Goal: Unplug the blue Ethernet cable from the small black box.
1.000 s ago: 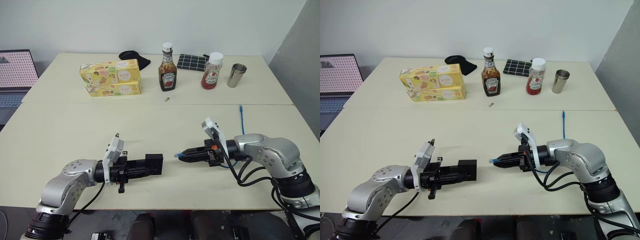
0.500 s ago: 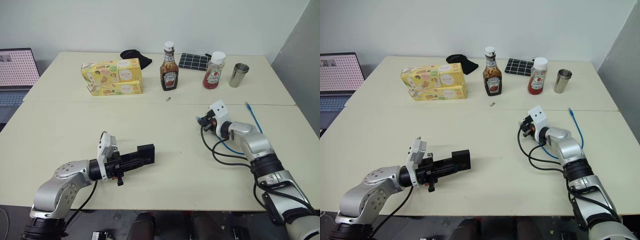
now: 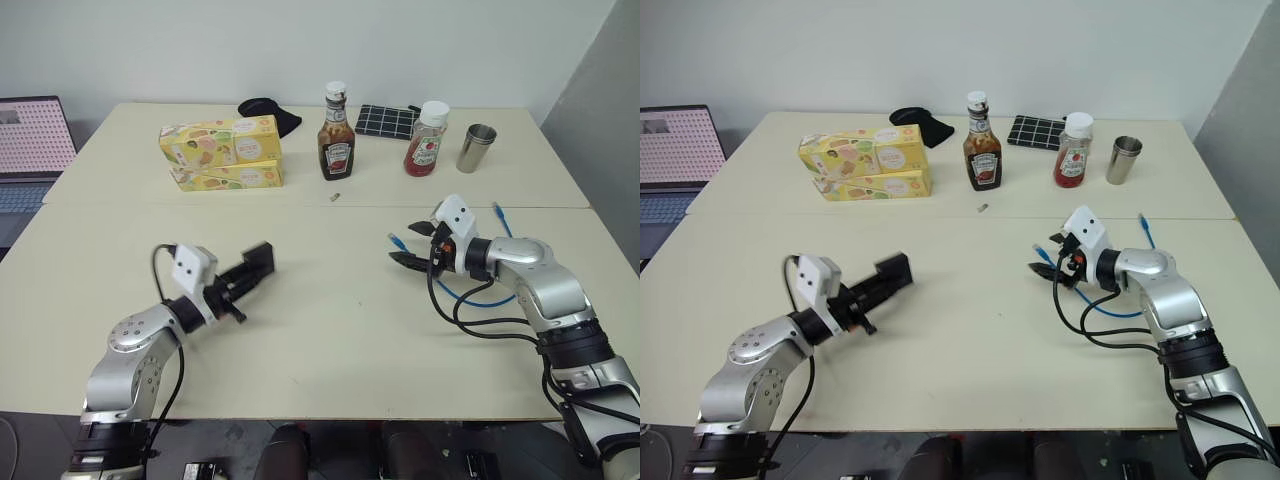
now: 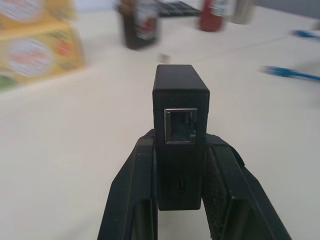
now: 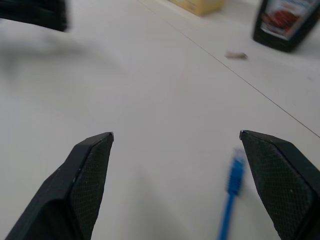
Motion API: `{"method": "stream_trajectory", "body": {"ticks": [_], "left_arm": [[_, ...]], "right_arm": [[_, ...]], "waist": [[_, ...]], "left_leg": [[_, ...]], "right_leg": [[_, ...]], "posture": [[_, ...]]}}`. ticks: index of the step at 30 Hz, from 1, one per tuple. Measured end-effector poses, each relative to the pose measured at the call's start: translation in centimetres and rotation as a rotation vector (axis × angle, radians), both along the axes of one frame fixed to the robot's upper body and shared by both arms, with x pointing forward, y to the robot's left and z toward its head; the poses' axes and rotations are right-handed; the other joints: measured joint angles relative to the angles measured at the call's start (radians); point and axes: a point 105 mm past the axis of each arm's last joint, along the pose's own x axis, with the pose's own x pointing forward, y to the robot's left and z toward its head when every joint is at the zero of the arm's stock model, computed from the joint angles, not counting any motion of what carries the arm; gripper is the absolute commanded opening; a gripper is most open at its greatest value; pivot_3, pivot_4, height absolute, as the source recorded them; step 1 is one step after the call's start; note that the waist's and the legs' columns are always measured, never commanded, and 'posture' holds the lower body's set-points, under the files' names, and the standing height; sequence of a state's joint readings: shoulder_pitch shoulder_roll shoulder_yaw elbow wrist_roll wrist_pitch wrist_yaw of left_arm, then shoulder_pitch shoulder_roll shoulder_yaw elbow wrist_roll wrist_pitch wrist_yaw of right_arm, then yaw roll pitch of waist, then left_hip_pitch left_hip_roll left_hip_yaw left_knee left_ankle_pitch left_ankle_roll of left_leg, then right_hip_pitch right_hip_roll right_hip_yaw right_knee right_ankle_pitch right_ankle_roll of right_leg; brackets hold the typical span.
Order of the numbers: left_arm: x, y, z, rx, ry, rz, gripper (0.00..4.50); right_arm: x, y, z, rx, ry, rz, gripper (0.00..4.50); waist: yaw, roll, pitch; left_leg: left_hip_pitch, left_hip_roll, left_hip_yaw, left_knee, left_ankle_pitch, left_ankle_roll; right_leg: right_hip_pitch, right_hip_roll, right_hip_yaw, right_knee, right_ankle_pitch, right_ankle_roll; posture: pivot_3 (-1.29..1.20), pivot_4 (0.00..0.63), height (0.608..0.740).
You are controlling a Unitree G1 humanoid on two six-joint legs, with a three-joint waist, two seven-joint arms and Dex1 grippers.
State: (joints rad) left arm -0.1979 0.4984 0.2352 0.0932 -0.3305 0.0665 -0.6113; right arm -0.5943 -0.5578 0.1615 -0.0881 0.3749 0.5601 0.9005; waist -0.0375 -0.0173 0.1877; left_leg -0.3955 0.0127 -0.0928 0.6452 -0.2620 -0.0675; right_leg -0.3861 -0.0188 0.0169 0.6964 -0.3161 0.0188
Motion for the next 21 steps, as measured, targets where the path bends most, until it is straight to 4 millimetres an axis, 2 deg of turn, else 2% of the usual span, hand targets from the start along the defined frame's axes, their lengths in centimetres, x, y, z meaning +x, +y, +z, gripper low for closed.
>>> {"method": "stream_trajectory", "body": {"ticks": [3, 5, 9, 11, 13, 14, 21], "left_arm": [[0.7, 1.9, -0.1, 0.050, -0.072, 0.121, 0.78], [1.2, 2.6, -1.3, 0.063, -0.088, 0.193, 0.78], [1.6, 3.3, -2.9, 0.043, -0.082, 0.269, 0.78], [1.8, 3.7, -3.0, 0.014, -0.091, 0.305, 0.78], [2.0, 3.8, -3.1, 0.000, -0.095, 0.316, 1.48], [2.0, 3.8, -3.4, -0.020, -0.088, 0.322, 1.55], [1.3, 3.7, -4.4, -0.082, -0.065, 0.304, 3.16]], "right_arm": [[-1.9, 3.1, 0.9, 0.026, -0.016, 0.128, 4.14], [-2.8, 5.4, 0.5, 0.037, 0.003, 0.183, 4.14], [-3.2, 7.7, -0.2, 0.019, 0.019, 0.222, 4.14], [-3.4, 8.5, -0.2, 0.007, 0.007, 0.239, 4.14], [-3.5, 8.8, -0.5, -0.008, 0.008, 0.249, 4.19], [-3.6, 8.8, -0.8, -0.019, 0.014, 0.253, 4.19], [-3.4, 8.4, -1.3, -0.054, 0.005, 0.238, 4.19]], "waist": [[-0.002, 0.000, 0.000], [0.005, 0.000, 0.000], [0.013, -0.001, -0.001], [0.013, -0.002, -0.001], [0.013, -0.002, -0.001], [0.011, -0.002, -0.001], [0.005, -0.002, -0.001]], "left_leg": [[0.000, 0.000, -0.001, 0.000, 0.000, 0.000], [0.000, -0.001, -0.001, 0.001, 0.000, 0.000], [-0.004, -0.001, -0.003, 0.003, 0.000, 0.000], [-0.004, -0.002, -0.003, 0.003, 0.000, 0.000], [-0.003, -0.002, -0.003, 0.003, 0.000, 0.000], [-0.003, -0.002, -0.003, 0.002, 0.000, 0.000], [-0.002, -0.002, -0.003, 0.002, 0.000, 0.000]], "right_leg": [[0.000, 0.000, -0.001, 0.001, 0.000, 0.000], [0.000, -0.001, -0.001, 0.000, 0.000, 0.000], [-0.001, -0.002, -0.002, 0.000, 0.001, 0.001], [-0.001, -0.002, -0.003, 0.000, 0.001, 0.001], [-0.001, -0.002, -0.003, 0.000, 0.001, 0.001], [-0.001, -0.002, -0.002, 0.000, 0.001, 0.001], [-0.001, -0.002, -0.002, 0.001, 0.001, 0.001]], "posture": [[0.00, 0.150, 0.740], [0.00, 0.150, 0.740], [0.00, 0.150, 0.740], [0.00, 0.150, 0.740], [0.00, 0.150, 0.740], [0.00, 0.150, 0.740], [0.00, 0.150, 0.740]]}}
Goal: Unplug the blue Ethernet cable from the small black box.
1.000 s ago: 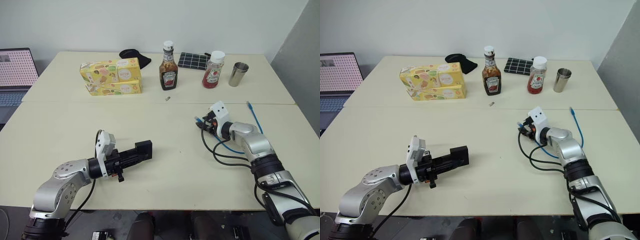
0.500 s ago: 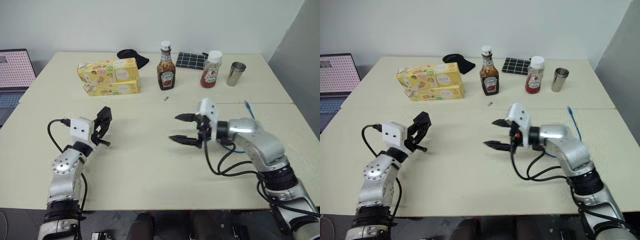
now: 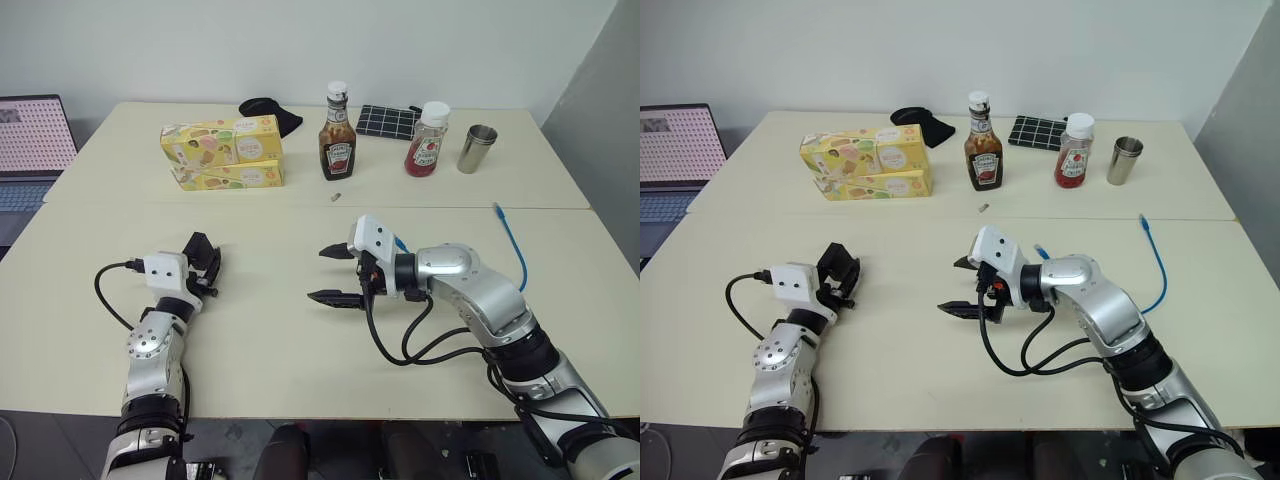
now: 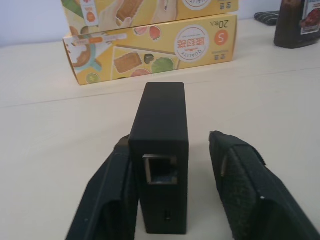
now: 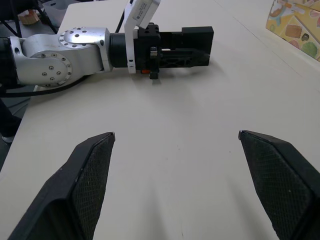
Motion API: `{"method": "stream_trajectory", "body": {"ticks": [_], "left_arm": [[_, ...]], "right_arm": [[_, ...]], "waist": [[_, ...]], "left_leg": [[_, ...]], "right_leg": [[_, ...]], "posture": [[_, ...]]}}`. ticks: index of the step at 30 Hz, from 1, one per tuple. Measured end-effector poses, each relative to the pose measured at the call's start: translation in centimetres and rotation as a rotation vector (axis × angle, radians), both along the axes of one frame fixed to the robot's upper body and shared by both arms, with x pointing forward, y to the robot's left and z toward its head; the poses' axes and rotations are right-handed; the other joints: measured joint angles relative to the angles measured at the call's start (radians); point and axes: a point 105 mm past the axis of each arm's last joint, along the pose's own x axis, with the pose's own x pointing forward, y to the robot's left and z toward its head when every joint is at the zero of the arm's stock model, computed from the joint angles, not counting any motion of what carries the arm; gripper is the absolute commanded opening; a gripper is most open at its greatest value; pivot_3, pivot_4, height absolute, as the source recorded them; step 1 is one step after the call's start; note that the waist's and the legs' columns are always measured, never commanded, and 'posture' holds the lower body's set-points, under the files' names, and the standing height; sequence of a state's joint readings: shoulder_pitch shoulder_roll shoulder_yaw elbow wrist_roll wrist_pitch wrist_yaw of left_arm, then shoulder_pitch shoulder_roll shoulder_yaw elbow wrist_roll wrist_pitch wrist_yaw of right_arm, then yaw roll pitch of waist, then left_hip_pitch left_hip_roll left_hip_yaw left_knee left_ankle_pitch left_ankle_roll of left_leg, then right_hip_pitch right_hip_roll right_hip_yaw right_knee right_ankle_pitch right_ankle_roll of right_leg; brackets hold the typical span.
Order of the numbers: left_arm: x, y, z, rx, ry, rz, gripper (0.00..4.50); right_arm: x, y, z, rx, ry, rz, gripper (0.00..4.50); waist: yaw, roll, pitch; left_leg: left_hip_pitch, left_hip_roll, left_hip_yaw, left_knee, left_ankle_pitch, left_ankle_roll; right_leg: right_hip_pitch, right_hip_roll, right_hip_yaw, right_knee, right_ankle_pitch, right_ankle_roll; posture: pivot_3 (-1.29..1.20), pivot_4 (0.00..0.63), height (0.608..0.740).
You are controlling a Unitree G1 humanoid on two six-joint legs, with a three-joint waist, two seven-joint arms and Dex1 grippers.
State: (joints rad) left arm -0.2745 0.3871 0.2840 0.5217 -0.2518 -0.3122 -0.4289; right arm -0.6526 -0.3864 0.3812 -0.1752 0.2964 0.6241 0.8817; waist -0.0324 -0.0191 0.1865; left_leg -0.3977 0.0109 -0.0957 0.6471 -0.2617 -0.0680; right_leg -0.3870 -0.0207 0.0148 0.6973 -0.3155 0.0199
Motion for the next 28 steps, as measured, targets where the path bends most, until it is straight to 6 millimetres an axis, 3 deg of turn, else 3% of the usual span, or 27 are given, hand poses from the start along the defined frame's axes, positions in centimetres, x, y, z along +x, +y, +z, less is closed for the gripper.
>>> {"method": "stream_trajectory", "body": {"ticks": [5, 12, 16, 21, 24, 28], "left_arm": [[-1.2, -0.1, -0.3, -0.003, 0.005, 0.009, 4.10], [-5.8, 0.2, -1.3, 0.052, 0.159, 0.007, 4.10], [-7.6, -0.1, -0.4, 0.124, 0.254, -0.052, 4.10], [-8.3, -0.9, 2.4, 0.205, 0.296, -0.207, 4.10], [-8.7, -0.3, 3.7, 0.241, 0.327, -0.263, 4.10], [-9.0, 0.4, 5.0, 0.265, 0.364, -0.313, 4.10]], "right_arm": [[-0.2, 0.1, -0.3, -0.004, 0.007, 0.007, 4.19], [-0.2, -0.9, -1.5, -0.005, 0.048, -0.058, 4.19], [0.8, -3.6, -1.8, -0.014, 0.057, -0.167, 4.19], [1.8, -8.5, -0.9, -0.052, 0.048, -0.272, 4.19], [2.7, -12.1, 0.2, -0.080, 0.027, -0.364, 4.19], [3.2, -14.4, 0.8, -0.091, 0.028, -0.421, 4.19]], "waist": [[-0.002, 0.000, 0.000], [-0.007, 0.000, 0.000], [0.002, 0.000, 0.000], [0.006, 0.000, 0.000], [0.003, 0.000, 0.000], [-0.004, 0.001, 0.000]], "left_leg": [[0.001, 0.001, 0.000, 0.000, 0.000, 0.000], [0.001, 0.002, -0.003, -0.001, 0.000, 0.000], [0.001, 0.001, -0.002, -0.001, 0.000, 0.000], [0.001, 0.000, -0.001, -0.001, 0.000, 0.000], [0.002, 0.000, 0.001, -0.001, 0.000, 0.000], [0.003, 0.001, 0.003, -0.002, 0.000, 0.000]], "right_leg": [[0.000, 0.000, 0.001, 0.000, 0.000, 0.000], [0.000, -0.001, 0.002, 0.001, 0.000, 0.000], [0.002, 0.000, 0.001, 0.000, 0.000, 0.000], [0.003, 0.001, 0.000, 0.000, 0.000, 0.000], [0.002, 0.002, 0.001, 0.000, 0.000, 0.000], [0.002, 0.002, 0.002, 0.000, 0.000, 0.000]], "posture": [[0.00, 0.150, 0.740], [0.00, 0.150, 0.740], [0.00, 0.150, 0.740], [0.00, 0.150, 0.740], [0.00, 0.150, 0.740], [0.00, 0.150, 0.740]]}}
